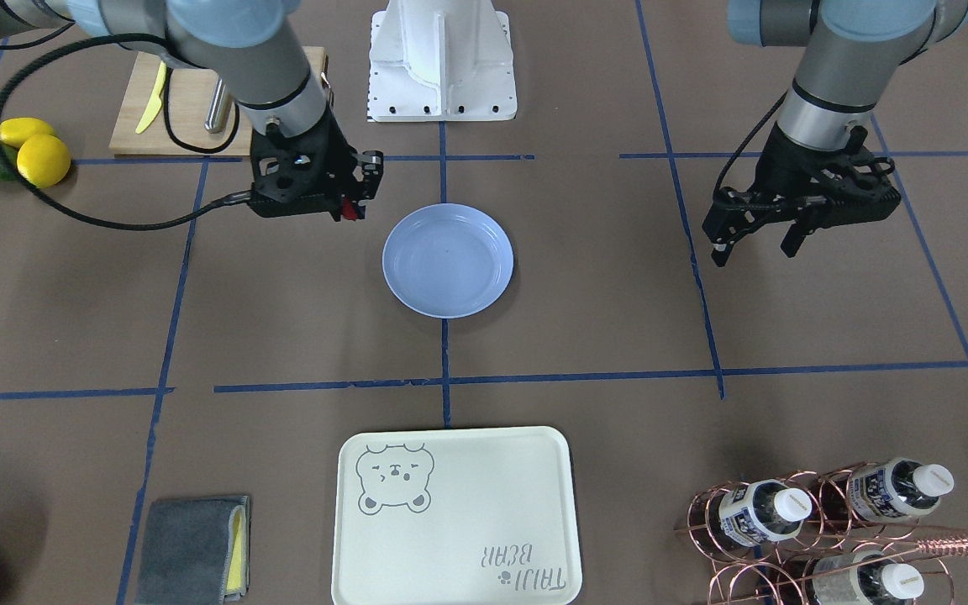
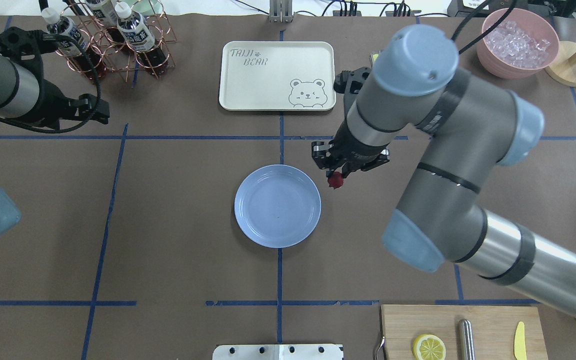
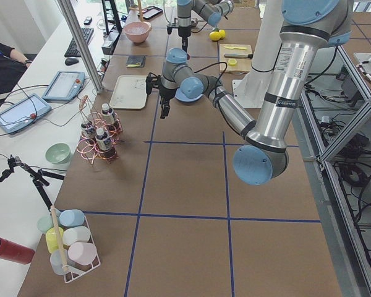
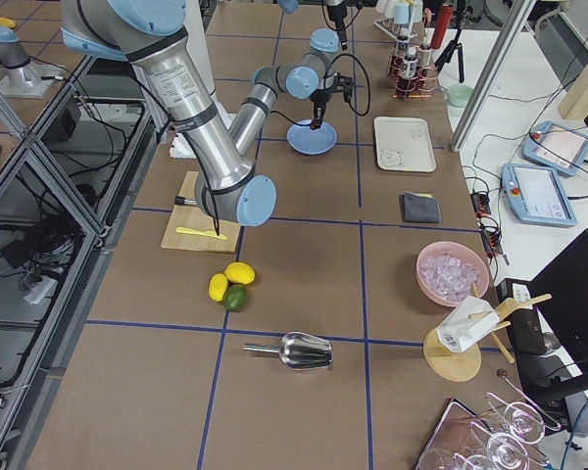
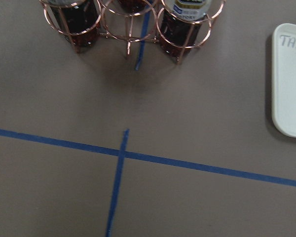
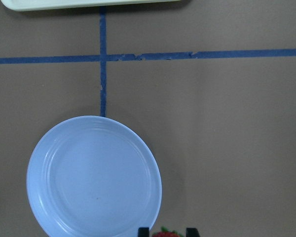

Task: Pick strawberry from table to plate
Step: 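Carry the strawberry with the right gripper over the plate while the left arm withdraws, then lower the strawberry onto the plate and open the right gripper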

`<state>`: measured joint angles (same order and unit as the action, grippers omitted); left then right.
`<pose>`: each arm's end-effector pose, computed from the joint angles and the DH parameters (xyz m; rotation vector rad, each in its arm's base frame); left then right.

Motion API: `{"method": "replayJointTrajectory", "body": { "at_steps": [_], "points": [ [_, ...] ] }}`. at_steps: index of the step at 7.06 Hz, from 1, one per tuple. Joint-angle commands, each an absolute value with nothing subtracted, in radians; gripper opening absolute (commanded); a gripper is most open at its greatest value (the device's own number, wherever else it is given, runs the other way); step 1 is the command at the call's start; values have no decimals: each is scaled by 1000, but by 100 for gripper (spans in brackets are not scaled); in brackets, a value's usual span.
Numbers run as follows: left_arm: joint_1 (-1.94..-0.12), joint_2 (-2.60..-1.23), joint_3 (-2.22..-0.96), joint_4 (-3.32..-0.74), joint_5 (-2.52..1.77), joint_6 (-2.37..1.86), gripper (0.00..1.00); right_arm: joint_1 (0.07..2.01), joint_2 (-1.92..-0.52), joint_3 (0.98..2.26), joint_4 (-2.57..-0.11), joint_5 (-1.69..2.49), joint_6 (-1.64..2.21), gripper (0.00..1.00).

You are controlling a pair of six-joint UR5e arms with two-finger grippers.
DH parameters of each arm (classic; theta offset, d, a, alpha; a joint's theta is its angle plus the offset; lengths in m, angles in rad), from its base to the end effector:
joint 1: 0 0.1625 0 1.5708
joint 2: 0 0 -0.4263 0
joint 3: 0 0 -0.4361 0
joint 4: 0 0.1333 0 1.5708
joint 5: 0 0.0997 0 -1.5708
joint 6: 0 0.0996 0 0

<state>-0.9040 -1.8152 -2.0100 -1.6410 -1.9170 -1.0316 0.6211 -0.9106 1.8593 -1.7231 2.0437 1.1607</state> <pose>0.2793 -0.5158 0.3008 0.2458 0.7789 -0.2139 -0.4764 -0.4490 0.1356 -0.0041 -0.8988 0.0083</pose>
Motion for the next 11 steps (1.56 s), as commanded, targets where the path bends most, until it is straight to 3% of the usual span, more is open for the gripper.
{"method": "replayJointTrajectory", "body": {
  "at_steps": [1,4,10,11],
  "points": [
    [-962,-1749,-2011,-1647,-1927,-880,100,497,-816,1731,-1717,1913,1233,0],
    [-997,-1732,-2010,-1649,-1970,-830,100,477,-726,1483,-1518,1904,1255,0],
    [-997,-1733,-2006,-1651,-1971,-833,100,474,-721,1433,-1500,1904,1258,0],
    [-997,-1733,-2006,-1657,-1970,-833,100,472,-724,1433,-1500,1904,1275,9]
  ]
}}
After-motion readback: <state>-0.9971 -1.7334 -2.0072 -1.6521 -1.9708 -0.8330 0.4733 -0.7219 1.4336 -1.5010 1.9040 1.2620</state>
